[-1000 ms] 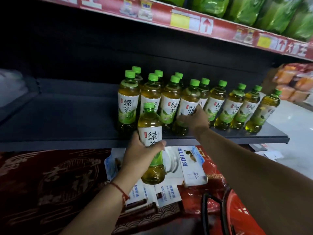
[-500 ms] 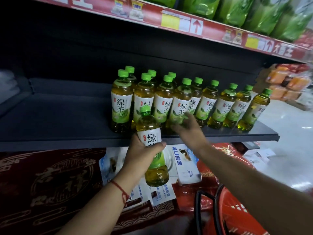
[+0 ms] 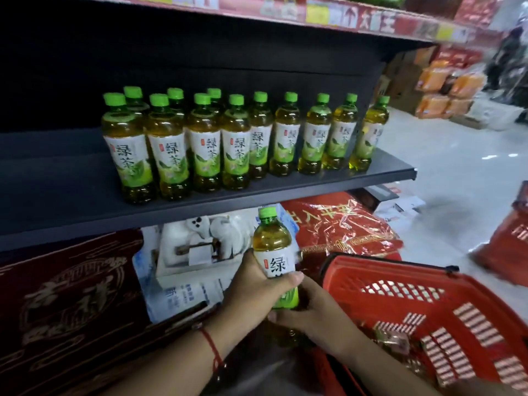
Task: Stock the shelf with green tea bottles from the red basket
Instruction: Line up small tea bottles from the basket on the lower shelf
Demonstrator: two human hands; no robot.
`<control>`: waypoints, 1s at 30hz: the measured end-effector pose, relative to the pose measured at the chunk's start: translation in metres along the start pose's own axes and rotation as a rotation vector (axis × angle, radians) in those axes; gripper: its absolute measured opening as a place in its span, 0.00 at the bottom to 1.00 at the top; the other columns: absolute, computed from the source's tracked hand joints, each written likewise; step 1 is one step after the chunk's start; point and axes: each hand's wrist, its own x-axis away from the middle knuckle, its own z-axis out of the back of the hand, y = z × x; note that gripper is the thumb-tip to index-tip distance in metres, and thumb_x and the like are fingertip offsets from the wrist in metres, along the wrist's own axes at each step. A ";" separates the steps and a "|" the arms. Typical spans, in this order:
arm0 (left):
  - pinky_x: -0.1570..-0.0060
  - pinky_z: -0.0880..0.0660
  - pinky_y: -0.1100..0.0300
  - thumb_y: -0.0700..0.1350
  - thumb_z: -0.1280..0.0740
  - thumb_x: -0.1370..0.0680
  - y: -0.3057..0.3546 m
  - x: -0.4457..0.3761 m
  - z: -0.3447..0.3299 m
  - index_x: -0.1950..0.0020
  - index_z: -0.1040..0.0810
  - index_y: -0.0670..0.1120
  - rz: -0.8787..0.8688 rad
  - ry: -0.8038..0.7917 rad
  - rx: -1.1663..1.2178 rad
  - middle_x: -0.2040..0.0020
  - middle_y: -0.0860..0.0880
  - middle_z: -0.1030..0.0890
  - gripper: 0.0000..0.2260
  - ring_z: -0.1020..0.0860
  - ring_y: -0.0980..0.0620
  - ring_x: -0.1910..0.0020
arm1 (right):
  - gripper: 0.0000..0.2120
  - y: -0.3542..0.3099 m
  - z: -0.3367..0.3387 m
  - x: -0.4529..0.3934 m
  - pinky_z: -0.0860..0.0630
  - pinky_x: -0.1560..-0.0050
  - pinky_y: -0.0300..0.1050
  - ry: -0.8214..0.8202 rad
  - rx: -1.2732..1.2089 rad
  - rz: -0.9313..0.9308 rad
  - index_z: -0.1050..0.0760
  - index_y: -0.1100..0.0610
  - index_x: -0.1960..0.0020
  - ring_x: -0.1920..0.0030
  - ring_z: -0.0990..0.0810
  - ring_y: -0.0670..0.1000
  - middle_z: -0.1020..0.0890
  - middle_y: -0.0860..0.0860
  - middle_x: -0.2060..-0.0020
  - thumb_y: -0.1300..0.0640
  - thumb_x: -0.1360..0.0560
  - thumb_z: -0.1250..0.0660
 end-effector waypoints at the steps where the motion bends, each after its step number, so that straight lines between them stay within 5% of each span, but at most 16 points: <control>1: 0.52 0.19 0.53 0.55 0.21 0.38 -0.002 0.001 -0.006 0.45 0.24 0.54 0.002 0.001 -0.012 0.55 0.57 0.15 0.25 0.16 0.60 0.56 | 0.29 0.006 0.005 0.000 0.21 0.40 0.51 0.011 0.021 -0.004 0.25 0.49 0.38 0.45 0.17 0.46 0.15 0.47 0.46 0.52 0.37 0.20; 4: 0.47 0.19 0.54 0.53 0.21 0.35 -0.003 0.001 -0.014 0.43 0.26 0.54 -0.013 0.030 -0.055 0.53 0.57 0.15 0.24 0.17 0.63 0.55 | 0.28 0.013 0.013 -0.006 0.20 0.46 0.45 0.025 0.031 -0.014 0.27 0.47 0.39 0.49 0.17 0.42 0.16 0.46 0.49 0.57 0.36 0.21; 9: 0.46 0.21 0.58 0.59 0.26 0.30 0.007 0.001 -0.006 0.39 0.29 0.60 -0.019 -0.018 -0.218 0.49 0.61 0.18 0.22 0.20 0.65 0.51 | 0.28 0.015 0.018 -0.016 0.18 0.48 0.53 0.021 0.026 -0.011 0.29 0.46 0.38 0.51 0.16 0.46 0.16 0.48 0.50 0.54 0.36 0.26; 13: 0.53 0.26 0.64 0.67 0.33 0.27 0.022 0.000 0.014 0.37 0.31 0.62 -0.106 -0.068 -0.575 0.45 0.64 0.22 0.22 0.23 0.63 0.47 | 0.29 0.013 0.019 -0.023 0.18 0.47 0.57 0.065 -0.055 0.014 0.26 0.48 0.40 0.50 0.15 0.50 0.15 0.49 0.50 0.52 0.39 0.22; 16: 0.38 0.30 0.56 0.71 0.44 0.27 0.025 -0.007 0.031 0.32 0.30 0.57 -0.304 0.015 -0.909 0.35 0.57 0.25 0.29 0.28 0.55 0.36 | 0.30 0.003 0.025 -0.031 0.20 0.43 0.55 0.084 -0.065 0.038 0.24 0.49 0.38 0.47 0.16 0.49 0.15 0.48 0.48 0.56 0.38 0.19; 18: 0.27 0.40 0.51 0.72 0.51 0.27 0.028 -0.010 0.038 0.27 0.32 0.54 -0.399 0.091 -1.040 0.27 0.53 0.30 0.35 0.35 0.51 0.28 | 0.29 -0.008 0.033 -0.039 0.20 0.43 0.52 0.089 -0.064 0.050 0.23 0.49 0.38 0.47 0.16 0.48 0.15 0.47 0.47 0.60 0.36 0.19; 22: 0.25 0.41 0.43 0.69 0.49 0.25 0.035 -0.020 0.051 0.24 0.32 0.52 -0.473 0.177 -1.090 0.24 0.46 0.33 0.34 0.35 0.43 0.25 | 0.23 -0.044 0.047 -0.074 0.19 0.48 0.43 0.111 -0.039 0.110 0.21 0.53 0.39 0.50 0.15 0.45 0.14 0.45 0.49 0.62 0.33 0.22; 26: 0.23 0.49 0.45 0.67 0.46 0.21 0.038 -0.036 0.058 0.20 0.44 0.56 -0.429 0.133 -1.155 0.19 0.47 0.44 0.31 0.45 0.45 0.22 | 0.20 -0.079 0.054 -0.138 0.20 0.51 0.37 0.213 -0.018 0.163 0.20 0.58 0.41 0.50 0.15 0.47 0.14 0.50 0.49 0.63 0.31 0.23; 30: 0.22 0.51 0.46 0.64 0.44 0.20 0.035 -0.053 0.056 0.19 0.48 0.55 -0.425 0.112 -1.168 0.18 0.47 0.49 0.32 0.49 0.45 0.21 | 0.23 -0.091 0.057 -0.216 0.21 0.40 0.55 0.308 0.080 0.165 0.20 0.57 0.41 0.46 0.16 0.52 0.14 0.51 0.47 0.62 0.34 0.20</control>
